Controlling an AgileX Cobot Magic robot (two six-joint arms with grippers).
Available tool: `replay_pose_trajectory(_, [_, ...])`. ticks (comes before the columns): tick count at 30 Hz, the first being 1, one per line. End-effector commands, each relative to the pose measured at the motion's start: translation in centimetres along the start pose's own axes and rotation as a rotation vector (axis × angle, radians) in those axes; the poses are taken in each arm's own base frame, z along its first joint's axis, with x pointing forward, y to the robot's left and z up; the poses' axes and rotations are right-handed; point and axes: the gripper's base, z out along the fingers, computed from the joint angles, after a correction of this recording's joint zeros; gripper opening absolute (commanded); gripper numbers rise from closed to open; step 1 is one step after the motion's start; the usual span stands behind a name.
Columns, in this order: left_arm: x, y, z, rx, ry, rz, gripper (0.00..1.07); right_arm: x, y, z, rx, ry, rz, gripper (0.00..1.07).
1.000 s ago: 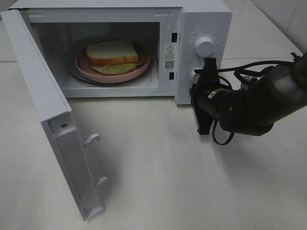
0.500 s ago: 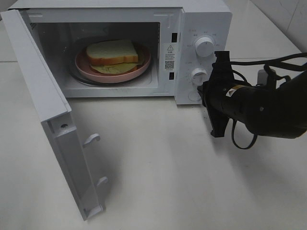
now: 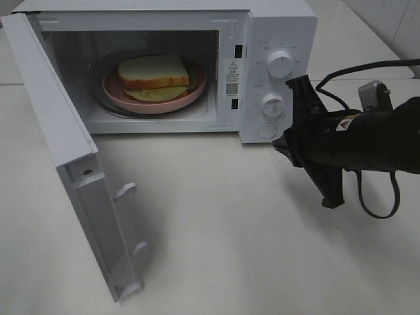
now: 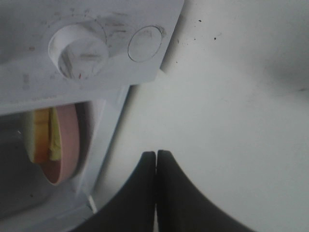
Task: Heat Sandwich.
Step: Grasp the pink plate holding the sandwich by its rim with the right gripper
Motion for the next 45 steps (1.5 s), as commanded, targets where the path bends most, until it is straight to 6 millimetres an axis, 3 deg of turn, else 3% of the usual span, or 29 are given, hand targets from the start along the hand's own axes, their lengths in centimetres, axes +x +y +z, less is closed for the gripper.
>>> replay_pose_trajectory(1, [0.3,-0.1,-0.3,0.014,-0.022,-0.007,1.03,0.4,-0.1,-0.9,0.05,0.058,-0.217,0.04])
replay_pose_trajectory(17, [0.3,-0.1,-0.3,0.014,-0.022,-0.007,1.03,1.6,-0.9,-4.9,0.115,0.356,-1.094,0.08])
replay_pose_trajectory(27, [0.3,-0.1,-0.3,0.014,-0.022,-0.007,1.03,1.8,-0.5,-6.1,0.146,0.495,-1.345,0.1])
replay_pose_trajectory(38, [0.3,-0.1,-0.3,0.014,-0.022,-0.007,1.03,0.1,1.7,-7.4,0.313,0.57,-1.748,0.13])
replay_pose_trajectory(45, [0.3,-0.1,-0.3,0.014,-0.022,-0.007,1.03,0.0,2.6,-7.8,0.26,0.626,-1.989,0.13])
